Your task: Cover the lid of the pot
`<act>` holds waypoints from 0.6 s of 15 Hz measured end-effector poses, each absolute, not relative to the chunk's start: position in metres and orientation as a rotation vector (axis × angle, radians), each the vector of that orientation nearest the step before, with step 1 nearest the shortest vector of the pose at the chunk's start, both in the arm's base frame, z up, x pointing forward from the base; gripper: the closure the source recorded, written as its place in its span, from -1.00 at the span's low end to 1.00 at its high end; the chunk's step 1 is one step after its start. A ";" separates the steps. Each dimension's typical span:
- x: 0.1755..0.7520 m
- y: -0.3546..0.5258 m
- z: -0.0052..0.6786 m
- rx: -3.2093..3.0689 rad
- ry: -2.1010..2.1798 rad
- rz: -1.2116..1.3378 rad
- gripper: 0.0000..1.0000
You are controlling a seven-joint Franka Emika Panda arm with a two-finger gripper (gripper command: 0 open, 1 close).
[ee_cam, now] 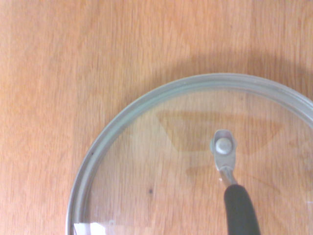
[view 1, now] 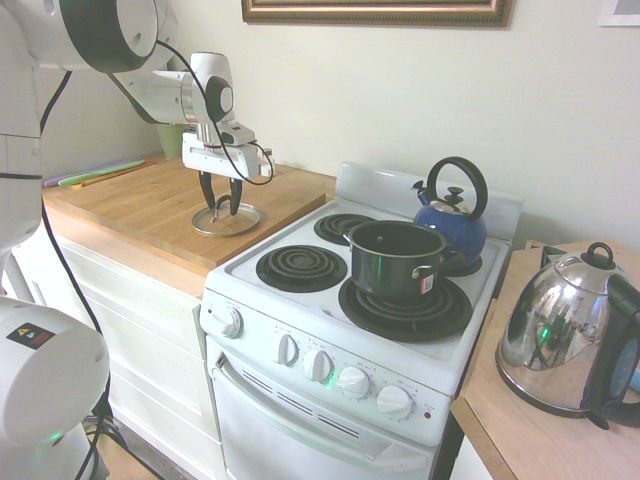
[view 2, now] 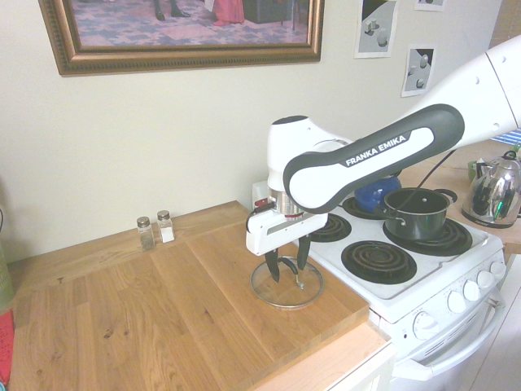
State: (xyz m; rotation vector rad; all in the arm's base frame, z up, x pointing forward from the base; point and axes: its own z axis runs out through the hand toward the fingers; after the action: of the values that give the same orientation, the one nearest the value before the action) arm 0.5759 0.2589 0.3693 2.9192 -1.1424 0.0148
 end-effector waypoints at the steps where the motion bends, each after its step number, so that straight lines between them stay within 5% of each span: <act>1: 0.577 0.259 0.370 2.920 -1.144 0.016 1.00; 9: 0.578 0.260 0.371 2.925 -1.143 0.025 1.00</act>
State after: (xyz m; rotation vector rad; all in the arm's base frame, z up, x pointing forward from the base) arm 0.5783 0.2604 0.3706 2.9255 -1.1435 0.0247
